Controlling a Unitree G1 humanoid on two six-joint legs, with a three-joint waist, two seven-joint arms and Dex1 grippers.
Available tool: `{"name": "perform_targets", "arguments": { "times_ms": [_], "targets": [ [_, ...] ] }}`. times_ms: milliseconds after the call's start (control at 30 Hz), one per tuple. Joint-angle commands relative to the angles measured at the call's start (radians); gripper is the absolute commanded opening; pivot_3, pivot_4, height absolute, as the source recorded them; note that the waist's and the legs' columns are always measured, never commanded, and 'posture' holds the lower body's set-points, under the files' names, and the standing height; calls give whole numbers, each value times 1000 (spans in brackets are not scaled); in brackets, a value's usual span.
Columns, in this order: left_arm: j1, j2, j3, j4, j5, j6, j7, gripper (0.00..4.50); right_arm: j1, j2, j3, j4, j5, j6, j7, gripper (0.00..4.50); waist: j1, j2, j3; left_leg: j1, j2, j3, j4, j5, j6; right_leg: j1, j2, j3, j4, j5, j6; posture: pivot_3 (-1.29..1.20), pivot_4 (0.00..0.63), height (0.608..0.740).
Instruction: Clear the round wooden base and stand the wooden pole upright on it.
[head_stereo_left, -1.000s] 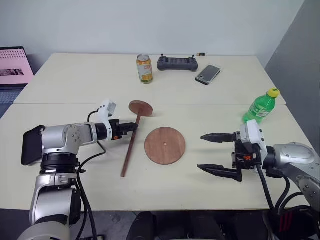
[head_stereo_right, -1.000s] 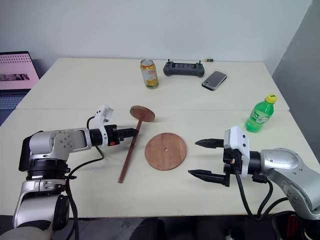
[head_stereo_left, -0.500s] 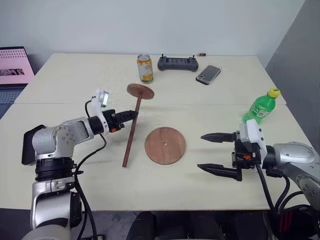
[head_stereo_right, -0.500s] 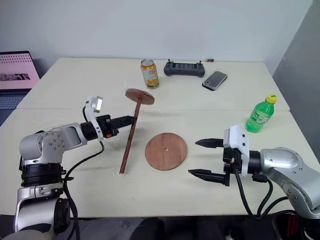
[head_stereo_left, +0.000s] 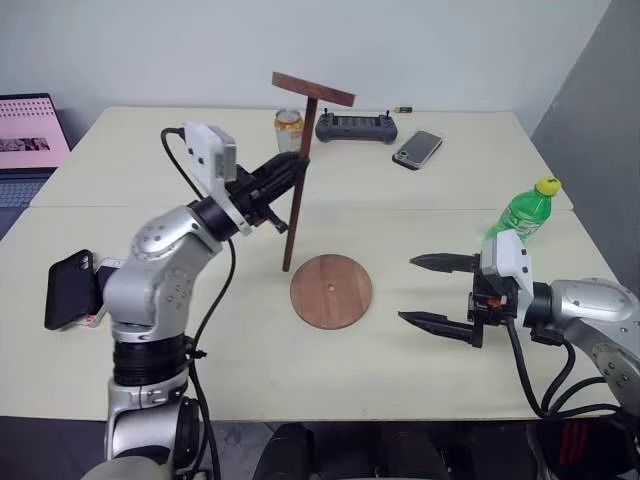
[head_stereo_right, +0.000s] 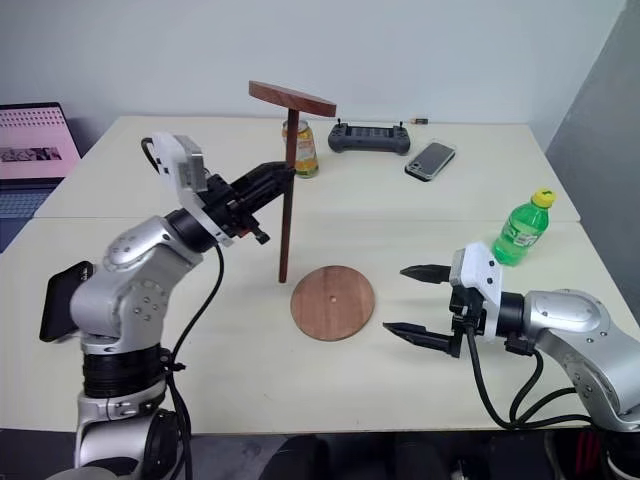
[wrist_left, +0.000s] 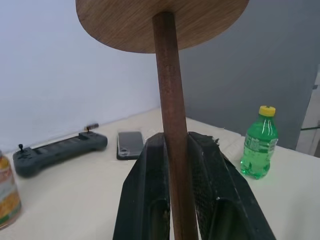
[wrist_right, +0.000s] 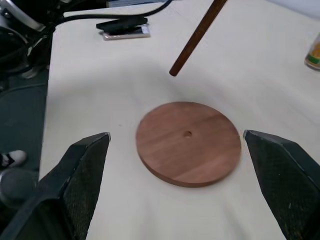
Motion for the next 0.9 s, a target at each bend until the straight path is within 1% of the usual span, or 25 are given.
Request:
{"name": "perform_targets", "arguments": {
  "times_ms": [33,133,233,400,667,900],
  "targets": [
    [-8,-34,-8,-23,19,-91,31,273,-4,18,0,-17,-33,-20,-38,4500,0,0,0,0,0,0,0,0,0,0,0,0,0,0,0,0,150,740],
    [12,-71,-33,-4,44,-154,42,272,10,42,34,-26,-73,1,-90,4500,-1,0,0,0,0,0,0,0,0,0,0,0,0,0,0,0,150,740],
    [14,-99,-49,34,65,-205,47,272,33,34,57,-45,-93,14,-95,4500,1,0,0,0,0,0,0,0,0,0,0,0,0,0,0,0,150,740],
    [32,-129,-74,75,68,-251,34,272,44,42,77,-92,-62,62,-104,4500,1,0,0,0,0,0,1,0,0,0,0,0,0,0,0,0,150,740],
    [46,-154,-114,107,77,-299,15,272,39,51,108,-106,-73,99,-124,4500,1,0,0,0,0,0,1,0,0,0,0,0,0,0,0,0,150,740],
    [44,-149,-114,109,65,-284,15,272,48,50,98,-108,-69,103,-132,4500,0,0,0,0,0,0,1,0,0,0,0,0,0,0,0,0,150,740]
  ]
}}
